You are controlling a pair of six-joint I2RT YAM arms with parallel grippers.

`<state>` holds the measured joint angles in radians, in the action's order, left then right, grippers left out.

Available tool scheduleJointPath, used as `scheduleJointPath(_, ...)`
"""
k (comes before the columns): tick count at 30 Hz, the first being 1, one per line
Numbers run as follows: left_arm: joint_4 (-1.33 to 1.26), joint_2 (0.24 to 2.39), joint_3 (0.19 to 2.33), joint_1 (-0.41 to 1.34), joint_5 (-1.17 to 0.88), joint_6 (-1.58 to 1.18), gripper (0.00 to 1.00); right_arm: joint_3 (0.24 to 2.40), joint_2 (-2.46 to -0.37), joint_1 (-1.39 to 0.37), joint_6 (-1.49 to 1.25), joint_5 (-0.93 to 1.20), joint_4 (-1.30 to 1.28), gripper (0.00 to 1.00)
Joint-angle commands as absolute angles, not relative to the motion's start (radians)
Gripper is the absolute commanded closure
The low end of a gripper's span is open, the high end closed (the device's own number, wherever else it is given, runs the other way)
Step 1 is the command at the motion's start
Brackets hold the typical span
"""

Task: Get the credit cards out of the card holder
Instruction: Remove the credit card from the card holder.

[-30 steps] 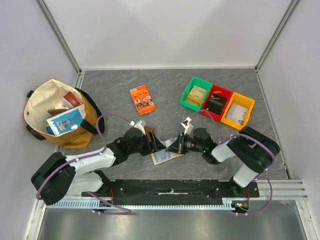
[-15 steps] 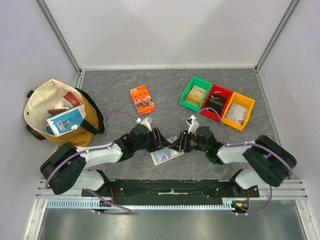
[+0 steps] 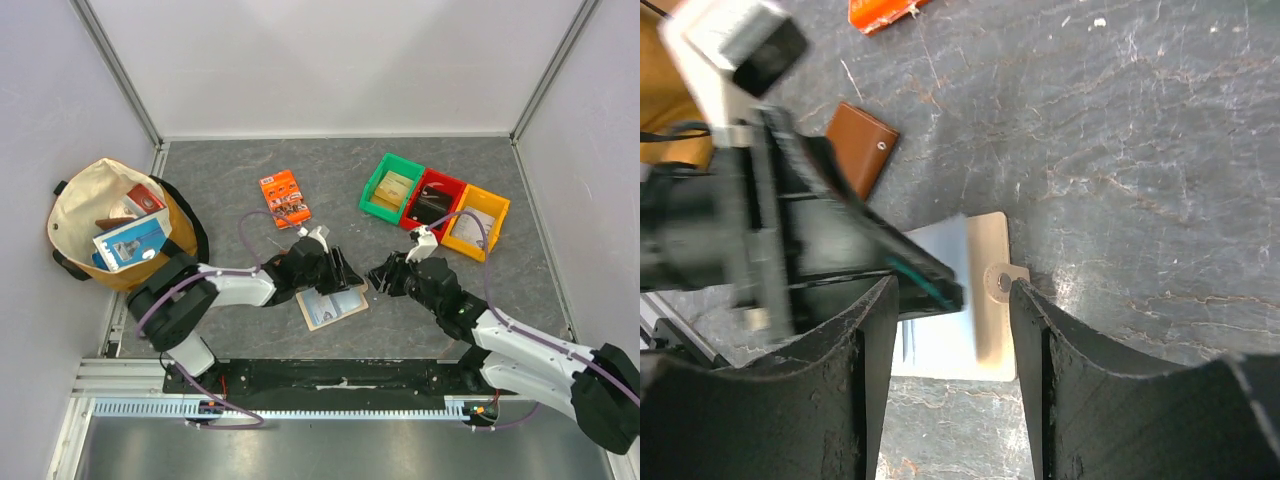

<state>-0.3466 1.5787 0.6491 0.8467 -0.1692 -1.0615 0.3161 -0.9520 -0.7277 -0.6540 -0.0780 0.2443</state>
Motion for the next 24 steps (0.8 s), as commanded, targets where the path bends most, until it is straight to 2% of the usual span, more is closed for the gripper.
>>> scheduleJointPath(1,-0.359,1.704,0.719,0.851,-0.187,-1.045,0.43,0.314,-0.887,-0.732,-0.620,-0.108,0.190,0.44)
scheduleJointPath(5,-0.347,1.678,0.742,0.850,-0.175,-1.013,0.42,0.334,-0.910,-0.730,-0.595,-0.002,0.215,0.45)
scheduleJointPath(9,-0.227,1.476,0.716,0.821,-0.069,-0.942,0.37,0.339,-0.974,-0.732,-0.606,0.136,0.305,0.46)
scheduleJointPath(14,-0.050,1.217,0.631,0.796,0.060,-0.868,0.37,0.377,-1.144,-0.735,-0.635,0.296,0.429,0.48)
scheduleJointPath(19,0.046,1.063,0.510,0.795,0.060,-0.900,0.45,0.417,-1.320,-0.745,-0.679,0.373,0.538,0.57)
scheduleJointPath(24,0.008,1.029,0.420,0.795,0.035,-0.940,0.62,0.454,-1.443,-0.753,-0.699,0.393,0.591,0.61)
